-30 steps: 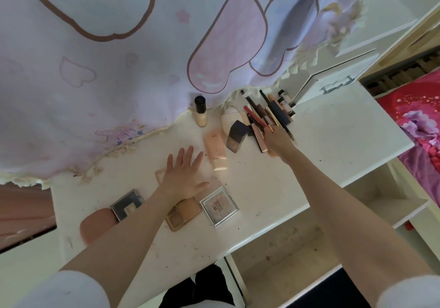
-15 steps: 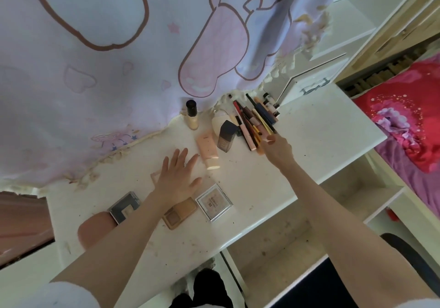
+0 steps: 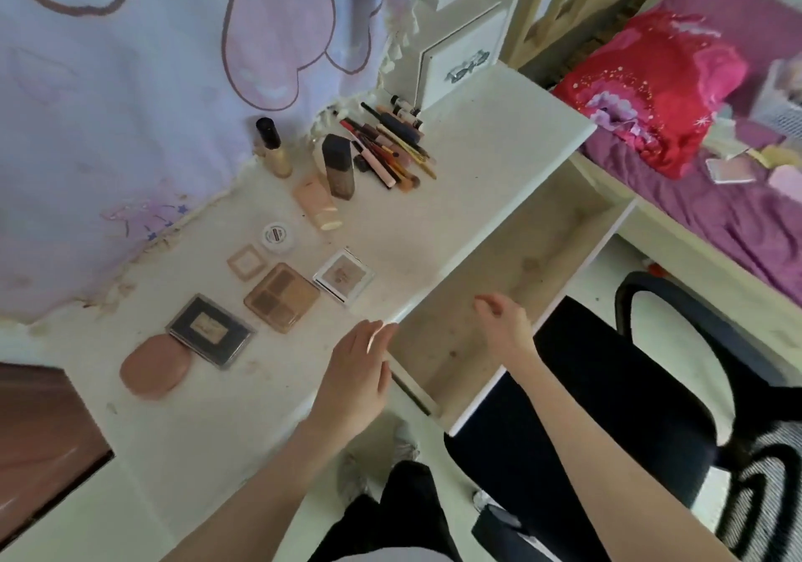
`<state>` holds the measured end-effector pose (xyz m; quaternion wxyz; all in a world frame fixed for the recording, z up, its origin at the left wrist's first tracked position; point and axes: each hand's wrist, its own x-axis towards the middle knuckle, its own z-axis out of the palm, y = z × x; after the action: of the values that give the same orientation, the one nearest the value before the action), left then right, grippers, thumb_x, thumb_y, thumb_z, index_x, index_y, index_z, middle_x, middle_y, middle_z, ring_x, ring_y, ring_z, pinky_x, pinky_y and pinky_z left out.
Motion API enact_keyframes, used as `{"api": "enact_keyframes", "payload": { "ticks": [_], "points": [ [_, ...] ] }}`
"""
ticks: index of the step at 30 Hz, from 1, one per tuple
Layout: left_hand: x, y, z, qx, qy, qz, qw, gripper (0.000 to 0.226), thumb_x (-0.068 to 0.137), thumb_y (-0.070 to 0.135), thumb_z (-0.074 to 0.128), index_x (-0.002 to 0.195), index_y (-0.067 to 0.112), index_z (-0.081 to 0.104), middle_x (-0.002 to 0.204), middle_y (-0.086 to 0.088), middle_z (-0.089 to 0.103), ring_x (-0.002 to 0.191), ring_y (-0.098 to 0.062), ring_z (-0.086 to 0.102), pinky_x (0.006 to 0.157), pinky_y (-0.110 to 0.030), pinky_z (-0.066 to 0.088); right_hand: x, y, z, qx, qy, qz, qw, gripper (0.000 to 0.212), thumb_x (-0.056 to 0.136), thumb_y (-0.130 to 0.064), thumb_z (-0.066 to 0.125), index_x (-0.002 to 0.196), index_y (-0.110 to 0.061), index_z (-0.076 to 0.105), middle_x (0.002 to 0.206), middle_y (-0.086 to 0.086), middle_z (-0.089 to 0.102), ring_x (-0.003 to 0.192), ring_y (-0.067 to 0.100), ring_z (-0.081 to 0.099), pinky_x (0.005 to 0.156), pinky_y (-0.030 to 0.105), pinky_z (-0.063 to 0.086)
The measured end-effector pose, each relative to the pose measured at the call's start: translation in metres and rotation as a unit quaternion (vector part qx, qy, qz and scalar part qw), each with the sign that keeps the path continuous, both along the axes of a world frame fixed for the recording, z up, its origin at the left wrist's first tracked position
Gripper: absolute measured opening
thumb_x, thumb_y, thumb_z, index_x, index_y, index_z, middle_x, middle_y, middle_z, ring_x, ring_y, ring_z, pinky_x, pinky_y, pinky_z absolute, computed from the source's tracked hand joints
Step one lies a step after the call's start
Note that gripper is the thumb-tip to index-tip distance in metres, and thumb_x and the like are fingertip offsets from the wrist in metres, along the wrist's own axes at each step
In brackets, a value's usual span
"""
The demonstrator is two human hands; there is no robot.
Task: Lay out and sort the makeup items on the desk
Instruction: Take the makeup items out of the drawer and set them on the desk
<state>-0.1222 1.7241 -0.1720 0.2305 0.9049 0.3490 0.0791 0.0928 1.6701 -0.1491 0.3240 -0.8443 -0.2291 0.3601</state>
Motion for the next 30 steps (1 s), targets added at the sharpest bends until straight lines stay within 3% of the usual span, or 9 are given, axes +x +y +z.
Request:
{"api": "enact_keyframes", "payload": {
  "ticks": [2,5,7,9,13,17,20,22,30],
  "points": [
    [0.013,-0.025,-0.005,-0.029,0.051,-0.035,0.998,0.051,0.085,0.011,0.058,0.132,0.014,0.039,0.132,-0.012,0.051,0.126,-0.032,0.046,0.102,-0.042,0.041,0.011,-0.027,-0.010,-0.004,0.010,-0.049,0.999,0.029,0.097,-0.022,0.045,0.123,-0.014,0.056,0.116,0.001,0.060,0.107,0.015,0.054,0.091,0.029,0.045],
    [0.035,-0.050,-0.011,-0.069,0.137,-0.075,0.985,0.050,0.098,0.023,0.038,0.145,0.017,0.022,0.152,-0.007,0.023,0.142,-0.025,0.017,0.115,-0.038,0.017,0.028,-0.050,-0.027,-0.017,0.034,-0.125,0.991,0.032,0.096,-0.020,0.045,0.125,-0.010,0.053,0.115,0.006,0.059,0.104,0.020,0.056,0.086,0.029,0.045],
    [0.057,-0.066,-0.018,-0.071,0.179,-0.093,0.977,0.051,0.100,0.028,0.032,0.147,0.018,0.015,0.154,-0.002,0.017,0.143,-0.021,0.012,0.115,-0.035,0.014,0.042,-0.060,-0.044,-0.034,0.058,-0.174,0.983,0.036,0.095,-0.023,0.048,0.128,-0.008,0.049,0.106,0.006,0.057,0.096,0.020,0.056,0.086,0.032,0.049],
    [0.080,-0.078,-0.032,-0.074,0.200,-0.099,0.972,0.051,0.100,0.030,0.032,0.146,0.018,0.017,0.150,-0.003,0.026,0.136,-0.022,0.026,0.110,-0.035,0.026,0.057,-0.065,-0.064,-0.050,0.099,-0.205,0.973,0.044,0.095,-0.029,0.050,0.132,-0.007,0.044,0.100,0.004,0.055,0.089,0.018,0.055,0.087,0.038,0.052],
    [0.125,-0.095,-0.061,-0.101,0.213,-0.070,0.969,0.053,0.097,0.036,0.040,0.143,0.019,0.022,0.126,-0.001,0.048,0.106,-0.021,0.052,0.082,-0.030,0.045,0.082,-0.059,-0.097,-0.037,0.188,-0.188,0.963,0.052,0.092,-0.038,0.051,0.135,-0.009,0.042,0.110,0.009,0.058,0.086,0.018,0.059,0.078,0.036,0.056],
    [0.153,-0.100,-0.077,-0.070,0.245,-0.011,0.967,0.047,0.096,0.033,0.043,0.138,0.020,0.028,0.117,-0.002,0.050,0.095,-0.021,0.057,0.067,-0.030,0.042,0.100,-0.050,-0.115,-0.009,0.219,-0.183,0.958,0.037,0.094,-0.027,0.050,0.125,-0.006,0.045,0.112,0.012,0.058,0.083,0.018,0.061,0.063,0.031,0.057],
    [0.162,-0.101,-0.077,-0.030,0.272,0.000,0.962,0.038,0.096,0.029,0.044,0.132,0.019,0.035,0.111,-0.004,0.052,0.088,-0.023,0.060,0.066,-0.030,0.044,0.104,-0.050,-0.123,-0.002,0.195,-0.158,0.968,0.026,0.095,-0.020,0.046,0.117,-0.005,0.047,0.088,0.005,0.058,0.067,0.013,0.057,0.074,0.041,0.058],
    [0.164,-0.104,-0.074,-0.014,0.291,-0.001,0.957,0.036,0.096,0.028,0.042,0.130,0.018,0.036,0.108,-0.005,0.053,0.087,-0.024,0.061,0.064,-0.029,0.042,0.103,-0.051,-0.124,0.006,0.176,-0.154,0.972,0.023,0.093,-0.019,0.048,0.111,-0.006,0.048,0.080,0.001,0.053,0.070,0.017,0.060,0.076,0.045,0.057],
    [0.176,-0.124,-0.075,-0.021,0.305,-0.011,0.952,0.036,0.094,0.024,0.041,0.129,0.019,0.036,0.108,-0.003,0.051,0.082,-0.024,0.061,0.059,-0.028,0.035,0.111,-0.075,-0.121,0.011,0.205,-0.177,0.962,0.026,0.090,-0.016,0.050,0.115,-0.010,0.046,0.097,0.008,0.058,0.086,0.024,0.061,0.077,0.047,0.057]
  ]
}}
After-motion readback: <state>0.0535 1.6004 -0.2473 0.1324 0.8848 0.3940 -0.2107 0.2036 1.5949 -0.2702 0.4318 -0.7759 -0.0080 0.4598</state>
